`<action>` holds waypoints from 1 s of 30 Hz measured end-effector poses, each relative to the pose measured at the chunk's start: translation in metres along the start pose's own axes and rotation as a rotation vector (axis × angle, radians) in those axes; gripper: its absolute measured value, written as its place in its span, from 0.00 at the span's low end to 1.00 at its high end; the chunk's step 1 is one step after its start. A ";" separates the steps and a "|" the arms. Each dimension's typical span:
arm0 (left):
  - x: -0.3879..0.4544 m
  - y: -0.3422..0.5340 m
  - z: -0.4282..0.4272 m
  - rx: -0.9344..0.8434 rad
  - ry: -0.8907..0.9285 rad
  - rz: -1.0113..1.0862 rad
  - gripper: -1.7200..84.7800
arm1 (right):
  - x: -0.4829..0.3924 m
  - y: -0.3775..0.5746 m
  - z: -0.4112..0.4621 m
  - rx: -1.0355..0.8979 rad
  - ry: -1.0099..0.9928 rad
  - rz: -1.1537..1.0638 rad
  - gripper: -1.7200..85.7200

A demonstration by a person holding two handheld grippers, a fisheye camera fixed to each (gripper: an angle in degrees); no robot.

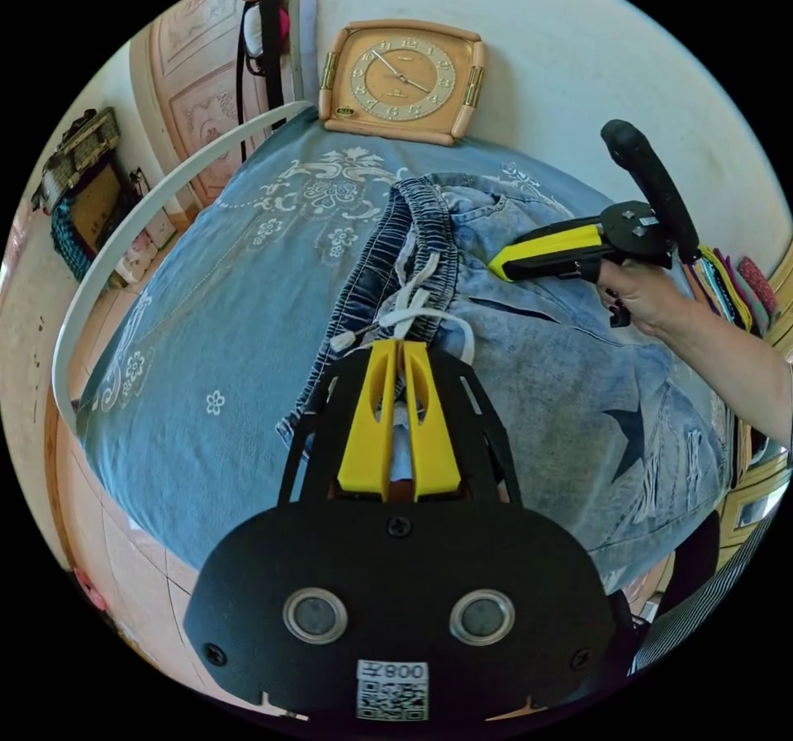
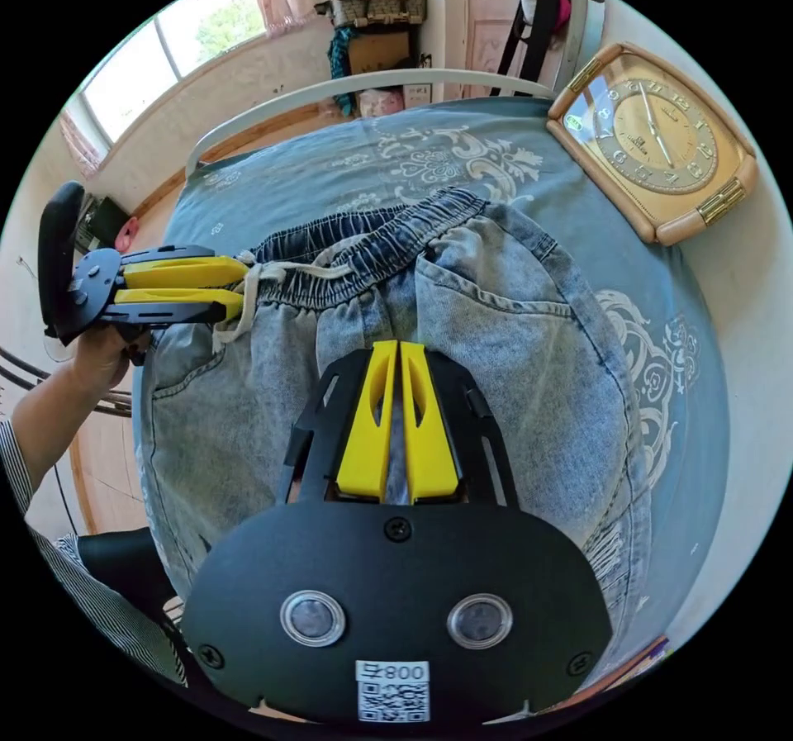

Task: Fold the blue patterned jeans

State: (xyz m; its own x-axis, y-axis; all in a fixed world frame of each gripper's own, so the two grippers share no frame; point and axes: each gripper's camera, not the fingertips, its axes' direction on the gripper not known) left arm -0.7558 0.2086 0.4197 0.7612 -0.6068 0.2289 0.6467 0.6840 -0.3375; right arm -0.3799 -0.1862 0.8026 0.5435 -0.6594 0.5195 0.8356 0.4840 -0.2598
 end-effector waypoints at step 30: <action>-0.018 0.024 -0.049 0.199 0.132 0.043 0.03 | -0.002 -0.128 0.046 0.111 -0.125 -0.035 0.05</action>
State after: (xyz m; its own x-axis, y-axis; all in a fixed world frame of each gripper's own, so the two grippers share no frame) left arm -0.7561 0.2164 0.3624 0.7836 -0.6143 0.0930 0.6209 0.7685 -0.1549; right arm -0.4918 -0.2210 0.8724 0.4939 -0.6034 0.6260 0.8362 0.5270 -0.1518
